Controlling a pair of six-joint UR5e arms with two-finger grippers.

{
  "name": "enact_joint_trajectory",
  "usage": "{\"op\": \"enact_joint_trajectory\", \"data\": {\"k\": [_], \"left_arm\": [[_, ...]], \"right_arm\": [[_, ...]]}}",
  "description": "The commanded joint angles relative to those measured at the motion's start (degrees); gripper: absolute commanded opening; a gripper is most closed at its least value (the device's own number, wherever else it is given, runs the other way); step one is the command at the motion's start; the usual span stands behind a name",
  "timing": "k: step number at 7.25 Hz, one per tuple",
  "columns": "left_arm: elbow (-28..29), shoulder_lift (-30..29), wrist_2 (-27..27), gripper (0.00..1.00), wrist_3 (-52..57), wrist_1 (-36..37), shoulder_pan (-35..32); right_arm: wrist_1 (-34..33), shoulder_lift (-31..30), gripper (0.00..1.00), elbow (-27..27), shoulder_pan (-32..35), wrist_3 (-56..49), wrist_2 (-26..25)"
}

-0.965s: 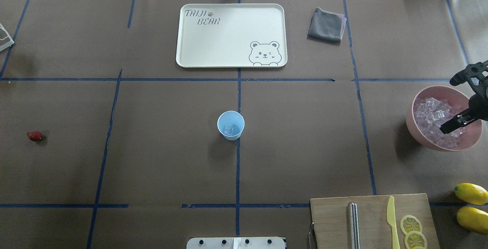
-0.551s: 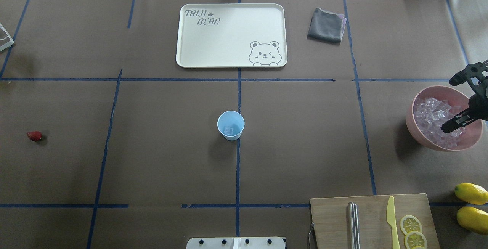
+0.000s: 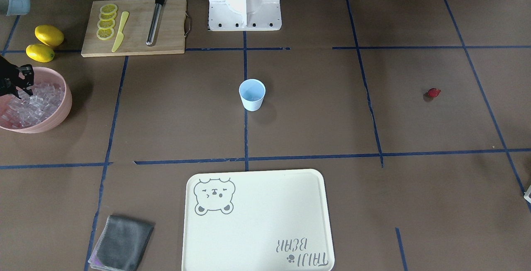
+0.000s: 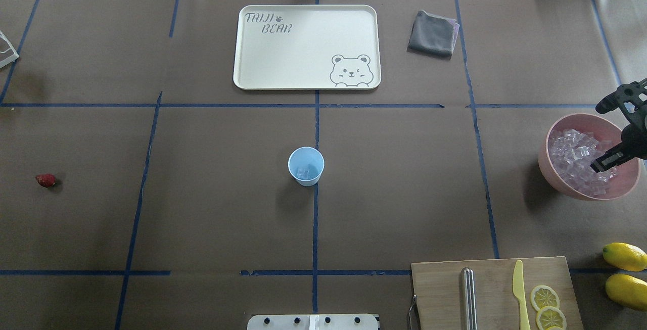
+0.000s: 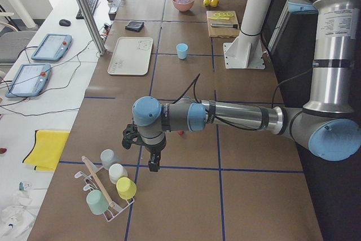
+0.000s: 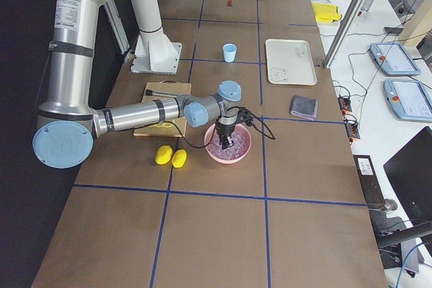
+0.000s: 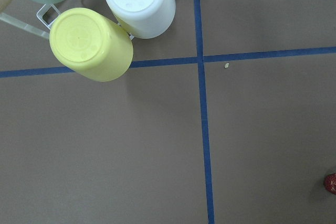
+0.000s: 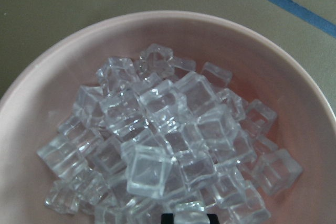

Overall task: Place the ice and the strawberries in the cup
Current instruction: 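Lower the right gripper into the bowl and grasp another ice cube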

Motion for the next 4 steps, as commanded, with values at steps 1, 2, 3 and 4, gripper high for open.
{"op": "enact_joint_trajectory", "data": {"k": [1,2,3,4], "left_arm": [[0.0,0.0,0.0,1.00,0.0,0.1,0.0],[-0.1,-0.1,0.0,1.00,0.0,0.0,0.0],[-0.1,-0.1,0.0,1.00,0.0,0.0,0.0],[-0.1,-0.1,0.0,1.00,0.0,0.0,0.0]], "right_arm": [[0.1,-0.1,0.01,0.4,0.1,-0.2,0.0],[-0.4,-1.2,0.00,2.8,0.3,-0.3,0.1],[-0.9,-3.5,0.00,6.0,0.5,-0.7,0.1],[-1.0,-5.3,0.00,8.5,1.4,-0.8,1.7]]}}
